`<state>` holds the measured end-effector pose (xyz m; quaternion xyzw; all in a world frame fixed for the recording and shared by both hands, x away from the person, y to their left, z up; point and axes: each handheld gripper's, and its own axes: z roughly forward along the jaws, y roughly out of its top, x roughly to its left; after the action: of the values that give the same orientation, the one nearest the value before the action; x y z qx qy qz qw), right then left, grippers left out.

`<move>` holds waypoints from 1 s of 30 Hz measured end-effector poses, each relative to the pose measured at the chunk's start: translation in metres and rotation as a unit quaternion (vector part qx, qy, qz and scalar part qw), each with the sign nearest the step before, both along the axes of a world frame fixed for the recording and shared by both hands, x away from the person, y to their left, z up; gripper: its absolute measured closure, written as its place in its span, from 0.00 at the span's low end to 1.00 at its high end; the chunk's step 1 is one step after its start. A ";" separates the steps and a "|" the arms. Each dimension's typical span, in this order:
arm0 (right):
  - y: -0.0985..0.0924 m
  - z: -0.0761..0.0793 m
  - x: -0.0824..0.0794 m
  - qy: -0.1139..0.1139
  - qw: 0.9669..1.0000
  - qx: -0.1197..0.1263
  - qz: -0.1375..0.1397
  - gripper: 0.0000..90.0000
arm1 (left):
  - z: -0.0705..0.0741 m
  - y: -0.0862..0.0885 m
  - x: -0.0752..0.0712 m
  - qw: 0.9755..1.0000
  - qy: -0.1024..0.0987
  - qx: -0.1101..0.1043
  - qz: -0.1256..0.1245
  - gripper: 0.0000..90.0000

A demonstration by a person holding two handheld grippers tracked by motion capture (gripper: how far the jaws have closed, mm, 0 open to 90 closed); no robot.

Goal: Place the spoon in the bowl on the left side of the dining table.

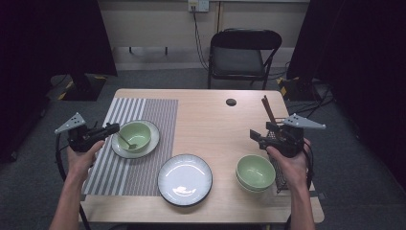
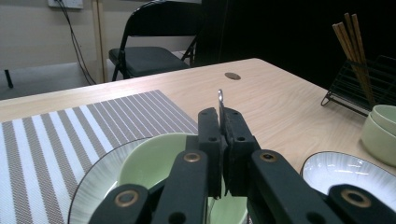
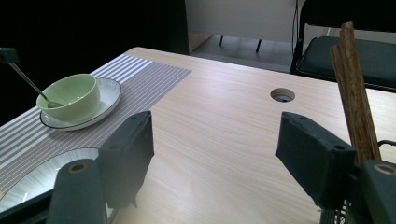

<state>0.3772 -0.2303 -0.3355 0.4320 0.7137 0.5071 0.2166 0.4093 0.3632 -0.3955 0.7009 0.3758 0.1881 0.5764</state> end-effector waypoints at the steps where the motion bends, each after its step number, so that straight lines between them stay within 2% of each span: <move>1: 0.000 0.000 0.000 0.000 1.000 -0.001 0.000 0.29 | 0.000 0.001 0.000 1.000 0.000 -0.001 0.001 0.97; 7: 0.001 -0.001 0.001 0.003 1.000 -0.001 0.001 0.29 | 0.000 0.006 0.001 1.000 -0.001 -0.001 0.008 0.94; 10: 0.002 -0.002 0.001 0.004 1.000 -0.002 0.002 0.29 | -0.001 0.007 0.001 1.000 0.002 -0.012 0.015 0.89; 14: 0.002 -0.002 0.001 0.006 1.000 -0.005 0.004 0.28 | -0.001 0.008 0.002 1.000 0.000 -0.008 0.019 0.89; 18: 0.003 -0.003 0.003 0.009 1.000 -0.004 0.004 0.28 | -0.001 0.010 0.004 0.999 0.001 -0.017 0.032 0.87; 21: 0.005 -0.003 0.003 0.009 1.000 -0.007 0.008 0.28 | 0.001 0.008 0.005 1.000 -0.001 -0.005 0.030 0.87; 24: 0.005 -0.003 0.002 0.009 1.000 -0.007 0.008 0.28 | 0.001 0.007 0.006 0.999 0.000 -0.003 0.033 0.85; 30: 0.004 -0.002 0.002 0.008 1.000 -0.011 0.010 0.28 | 0.003 0.002 0.003 1.000 0.013 -0.025 0.008 0.85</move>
<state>0.3790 -0.2260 -0.3378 0.4264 0.7252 0.4981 0.2103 0.4127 0.3654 -0.3920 0.6857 0.3931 0.1741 0.5874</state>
